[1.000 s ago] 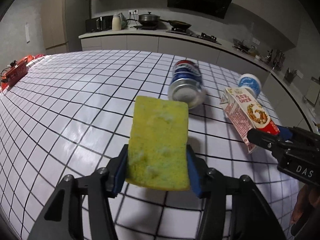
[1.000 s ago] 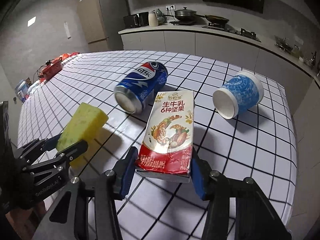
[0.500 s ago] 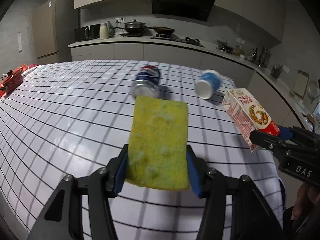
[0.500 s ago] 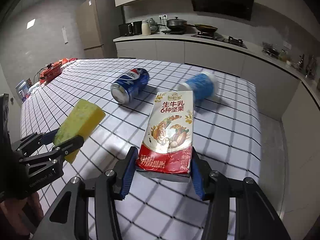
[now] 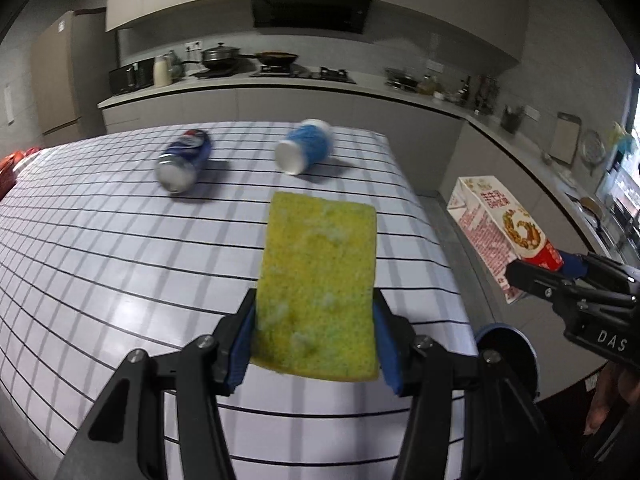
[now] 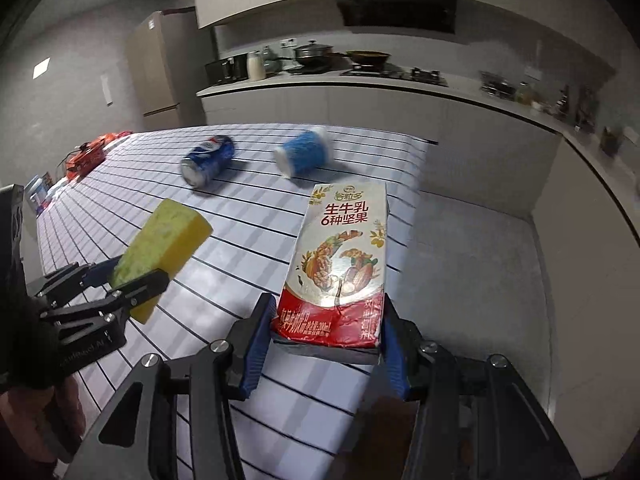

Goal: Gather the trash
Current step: 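Carry sponge and carton over the black bin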

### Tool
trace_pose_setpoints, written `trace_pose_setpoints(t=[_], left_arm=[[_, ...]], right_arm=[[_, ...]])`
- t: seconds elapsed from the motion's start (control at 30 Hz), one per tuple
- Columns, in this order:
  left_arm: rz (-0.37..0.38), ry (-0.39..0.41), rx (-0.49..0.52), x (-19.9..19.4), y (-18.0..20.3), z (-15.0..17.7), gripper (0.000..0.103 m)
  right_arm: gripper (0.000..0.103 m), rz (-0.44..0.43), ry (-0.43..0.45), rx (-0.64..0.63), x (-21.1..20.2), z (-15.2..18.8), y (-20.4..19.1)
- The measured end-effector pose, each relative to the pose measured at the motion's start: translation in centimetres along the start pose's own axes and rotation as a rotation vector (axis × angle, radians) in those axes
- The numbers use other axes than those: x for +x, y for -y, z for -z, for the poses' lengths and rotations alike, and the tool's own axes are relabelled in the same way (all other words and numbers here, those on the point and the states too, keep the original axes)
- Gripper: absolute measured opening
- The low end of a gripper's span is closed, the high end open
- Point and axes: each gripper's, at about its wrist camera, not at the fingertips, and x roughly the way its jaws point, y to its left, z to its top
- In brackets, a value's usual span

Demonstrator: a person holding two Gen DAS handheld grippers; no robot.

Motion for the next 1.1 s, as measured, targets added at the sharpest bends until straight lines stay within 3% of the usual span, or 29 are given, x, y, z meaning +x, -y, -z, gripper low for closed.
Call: trace_pose_setpoints(t=[0.57,0.83,1.1], left_arm=[[0.206,-0.057,0.167,0.6,19.0,4.3,0.054],[0.230,-0.152,0.190,2.9,24.2,7.5,0.054],[0.223,-0.247,0.158,5.6,26.3,10.1,0.054]], right_arm=[[0.052,0.190,-0.030,0.168,-10.5,10.5,18.7],[0.052,0.162,-0.107,0.139,-11.0,15.9,22.5],[0.052,0.110,-0.172,0.111,-8.5,18.1,24.9]])
